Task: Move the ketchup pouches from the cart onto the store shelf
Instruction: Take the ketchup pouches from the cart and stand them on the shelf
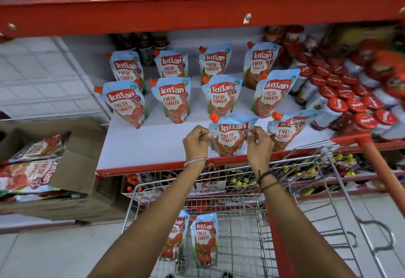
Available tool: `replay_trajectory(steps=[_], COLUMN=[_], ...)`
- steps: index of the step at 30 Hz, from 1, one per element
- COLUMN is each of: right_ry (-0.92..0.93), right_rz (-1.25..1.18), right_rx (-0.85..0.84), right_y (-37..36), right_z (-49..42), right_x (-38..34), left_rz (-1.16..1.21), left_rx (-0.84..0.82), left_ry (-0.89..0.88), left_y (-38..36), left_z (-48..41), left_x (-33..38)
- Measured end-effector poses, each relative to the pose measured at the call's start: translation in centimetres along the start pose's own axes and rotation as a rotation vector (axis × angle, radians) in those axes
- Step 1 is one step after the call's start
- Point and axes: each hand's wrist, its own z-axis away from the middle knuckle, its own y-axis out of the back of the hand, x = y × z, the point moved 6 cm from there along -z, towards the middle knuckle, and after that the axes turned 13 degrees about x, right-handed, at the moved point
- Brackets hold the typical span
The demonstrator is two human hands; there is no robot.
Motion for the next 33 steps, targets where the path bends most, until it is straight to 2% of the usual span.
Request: replay_trajectory(steps=[5, 8, 15, 19, 22, 26, 30, 33], right_ry=[-0.021, -0.065, -0.138, -0.210, -0.301, -0.463, -0.590, -0.660], right_rz=[-0.035, -0.044, -0.211, -0.144, -0.016, 0.173, 0.294, 0.371], right_rx=[-0.006, -0.076, -0.068, -0.178, -0.281, -0.423, -0.488, -0.532], right_y=[0.2, -0.5, 2.7, 2.1, 0.5, -1.5, -3.2, -4.5], right_z=[-0.2, 1.2, 5.8, 11.5, 15.6, 19.7, 22.8, 24.6], right_x=[0.5, 1.7, 1.6, 6.0, 11.0, 17.9, 23.6, 27.1], left_rz=[-0.037, -0.070, 0.041, -0.081, -0.193, -0.361, -0.537, -0.615], left_rx=[-0.021, -0.066, -0.074, -0.106, -0.149, -0.206, -0.306, -0.320], left_ry=[0.001, 0.008, -0.080, -0.092, 0.011, 0.294, 0.485, 0.615], left_y=[-0.1, 0.5, 3.2, 5.7, 7.1, 8.2, 9.0, 9.2], left_z=[0.2, 0.7, 4.9, 8.1, 10.0, 12.0, 14.5, 16.1], left_x=[0.3, -1.2, 0.4, -4.4, -10.3, -19.0, -27.2, -32.4])
